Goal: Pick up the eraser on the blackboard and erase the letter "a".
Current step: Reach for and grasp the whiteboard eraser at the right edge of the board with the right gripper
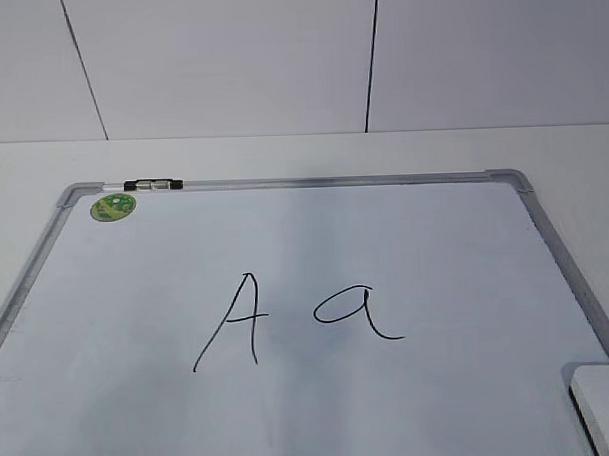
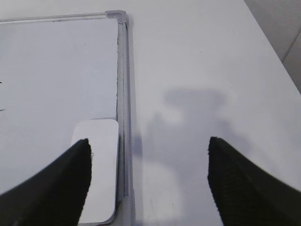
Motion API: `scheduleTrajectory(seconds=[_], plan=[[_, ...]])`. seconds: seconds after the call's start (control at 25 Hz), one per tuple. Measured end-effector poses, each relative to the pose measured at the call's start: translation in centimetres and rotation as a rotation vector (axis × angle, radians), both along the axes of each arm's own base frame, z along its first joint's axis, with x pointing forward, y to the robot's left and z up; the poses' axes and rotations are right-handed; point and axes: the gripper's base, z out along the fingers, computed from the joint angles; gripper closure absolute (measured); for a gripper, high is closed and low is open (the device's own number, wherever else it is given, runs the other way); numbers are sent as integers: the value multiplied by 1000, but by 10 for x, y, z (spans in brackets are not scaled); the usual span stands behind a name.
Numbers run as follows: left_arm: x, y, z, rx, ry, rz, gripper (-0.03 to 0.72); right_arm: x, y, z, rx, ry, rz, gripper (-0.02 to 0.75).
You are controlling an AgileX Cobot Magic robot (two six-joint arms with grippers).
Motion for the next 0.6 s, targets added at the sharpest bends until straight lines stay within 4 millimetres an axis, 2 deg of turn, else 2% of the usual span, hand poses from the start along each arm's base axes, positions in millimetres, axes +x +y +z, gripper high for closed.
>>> scheduleTrajectory(seconds=[0.2, 0.36, 0.48, 0.6], plan=[[0, 0, 0, 0, 0, 0, 454, 8, 0, 35, -17, 11, 12, 146], [0, 0, 0, 0, 0, 0, 454, 26, 0, 63, -15, 48, 17, 146], [0, 0, 0, 0, 0, 0, 454, 42, 2, 78, 10, 59, 35, 146], [0, 0, 0, 0, 0, 0, 454, 55, 6, 84, 64, 53, 62, 146]])
